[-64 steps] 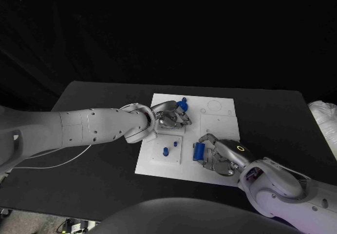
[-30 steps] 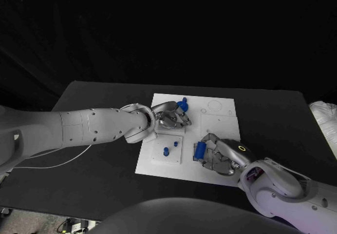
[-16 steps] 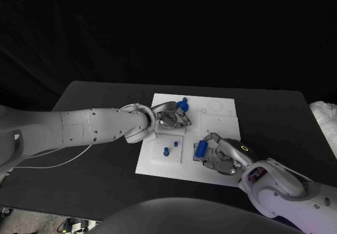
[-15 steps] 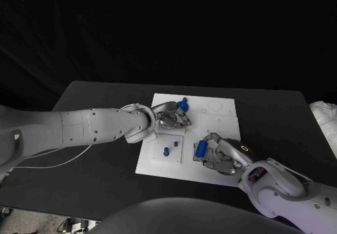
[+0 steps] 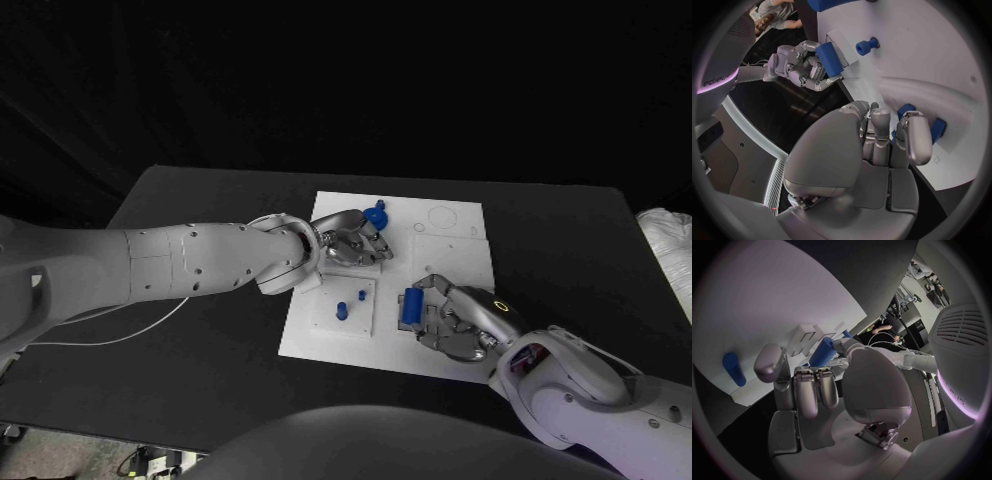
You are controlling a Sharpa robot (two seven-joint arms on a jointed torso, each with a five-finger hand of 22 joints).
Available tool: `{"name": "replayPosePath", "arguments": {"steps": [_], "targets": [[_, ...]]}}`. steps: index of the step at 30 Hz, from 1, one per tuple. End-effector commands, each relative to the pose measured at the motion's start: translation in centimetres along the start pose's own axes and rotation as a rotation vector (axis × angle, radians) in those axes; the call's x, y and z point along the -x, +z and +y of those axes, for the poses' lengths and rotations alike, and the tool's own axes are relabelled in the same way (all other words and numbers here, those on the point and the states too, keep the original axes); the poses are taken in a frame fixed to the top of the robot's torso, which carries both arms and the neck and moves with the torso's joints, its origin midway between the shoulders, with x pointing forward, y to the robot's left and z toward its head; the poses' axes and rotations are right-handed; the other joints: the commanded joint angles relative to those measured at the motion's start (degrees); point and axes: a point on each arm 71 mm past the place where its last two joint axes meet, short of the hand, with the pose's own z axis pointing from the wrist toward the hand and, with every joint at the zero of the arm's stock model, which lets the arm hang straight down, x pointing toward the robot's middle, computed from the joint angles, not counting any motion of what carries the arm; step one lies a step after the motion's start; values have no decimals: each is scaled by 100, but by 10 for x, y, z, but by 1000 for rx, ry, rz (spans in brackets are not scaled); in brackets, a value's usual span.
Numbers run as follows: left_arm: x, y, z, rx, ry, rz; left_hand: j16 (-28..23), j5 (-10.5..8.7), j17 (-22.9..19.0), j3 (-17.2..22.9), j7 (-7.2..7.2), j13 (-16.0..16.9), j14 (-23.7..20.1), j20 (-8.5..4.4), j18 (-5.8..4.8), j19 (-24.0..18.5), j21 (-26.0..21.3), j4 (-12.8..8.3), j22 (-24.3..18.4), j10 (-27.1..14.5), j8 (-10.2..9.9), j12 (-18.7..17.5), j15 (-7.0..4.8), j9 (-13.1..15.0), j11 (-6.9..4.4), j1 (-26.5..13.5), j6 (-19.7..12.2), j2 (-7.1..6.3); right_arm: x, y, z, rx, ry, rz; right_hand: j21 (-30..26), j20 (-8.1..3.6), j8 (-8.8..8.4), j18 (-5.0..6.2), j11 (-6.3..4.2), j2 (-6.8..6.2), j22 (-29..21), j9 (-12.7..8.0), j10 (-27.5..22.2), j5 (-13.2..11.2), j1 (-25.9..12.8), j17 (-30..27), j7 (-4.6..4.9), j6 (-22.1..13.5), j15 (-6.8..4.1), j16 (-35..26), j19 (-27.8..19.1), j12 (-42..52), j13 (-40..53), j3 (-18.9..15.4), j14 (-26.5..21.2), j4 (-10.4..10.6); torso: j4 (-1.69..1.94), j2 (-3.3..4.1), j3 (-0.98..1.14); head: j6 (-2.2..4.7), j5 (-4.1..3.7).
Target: Assemble the parts on the task board
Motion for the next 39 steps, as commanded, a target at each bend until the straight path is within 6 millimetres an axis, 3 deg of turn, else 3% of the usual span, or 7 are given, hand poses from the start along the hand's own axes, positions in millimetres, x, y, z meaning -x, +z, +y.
{"name": "replayPosePath", "arguments": {"steps": [1,10,15,21,26,29,39], "targets": [[-3,0,1,3,-10,19,-4,-27,2,41,41,-8,-47,20,106,-15,-34,7,1066,-10,12,22,10,5,31,55,9,-9,-3,0,2,25,-10,43,-29,-39,-78,82,-55,-32,702,667,294,40,19,1506,-32,31,-46,31,-5,-31,1222,46,597,-1,-3,-1,-1,0,1],[-5,-1,2,5,-12,21,-4,-27,2,41,41,-8,-47,20,106,-15,-34,7,1066,-10,12,22,10,5,31,55,9,-9,-7,0,0,6,-23,86,-103,-31,-531,91,-40,-63,686,463,257,10,-43,1506,-9,-46,-31,31,-39,-57,1190,123,597,20,1,-1,0,0,5],[-5,-1,3,6,-13,21,-4,-27,2,41,41,-8,-47,20,106,-15,-34,7,1066,-10,12,22,10,5,31,55,9,-9,-9,0,-1,-9,-30,115,-186,-16,-1507,104,-20,-80,667,204,220,-106,-65,1506,9,-393,-17,31,-74,-83,1159,149,597,0,3,-2,1,0,7],[-5,-2,3,6,-12,18,-4,-27,2,41,41,-8,-47,20,106,-15,-34,7,1066,-10,12,22,10,5,31,55,9,-9,-10,0,-2,-15,-34,132,-223,-4,-2012,108,-2,-74,660,98,195,-147,-118,1506,31,-536,-2,31,-88,-101,1137,150,597,19,-2,-3,-1,0,16],[-5,-2,3,5,-12,16,-4,-27,2,41,41,-8,-47,20,106,-15,-34,7,1066,-10,12,22,10,5,31,55,9,-9,-9,0,-2,-9,-31,120,-270,-4,-2893,119,-22,-64,651,19,66,-146,-217,1506,-3,-897,-12,31,-103,-204,1016,144,597,78,-3,1,1,0,18],[-4,-2,3,5,-12,14,-4,-27,2,41,41,-8,-47,20,106,-15,-34,7,1066,-10,12,22,10,5,31,55,9,-9,-8,0,-2,0,-28,103,-287,-13,-3020,121,-41,-91,648,12,47,-320,-268,1506,-30,-953,-27,31,-107,-222,994,102,597,103,-4,2,0,0,19],[-2,-7,3,-6,-9,-14,-8,-29,-7,55,45,-8,-54,24,107,-17,-36,8,1066,-20,10,20,14,4,36,49,1,-13,10,-10,1,60,2,-35,-122,-37,-2627,89,-57,-128,691,90,153,-3535,-608,1506,-63,-612,-45,31,-10,-155,1064,-657,597,267,3,-6,2,0,40]]}}
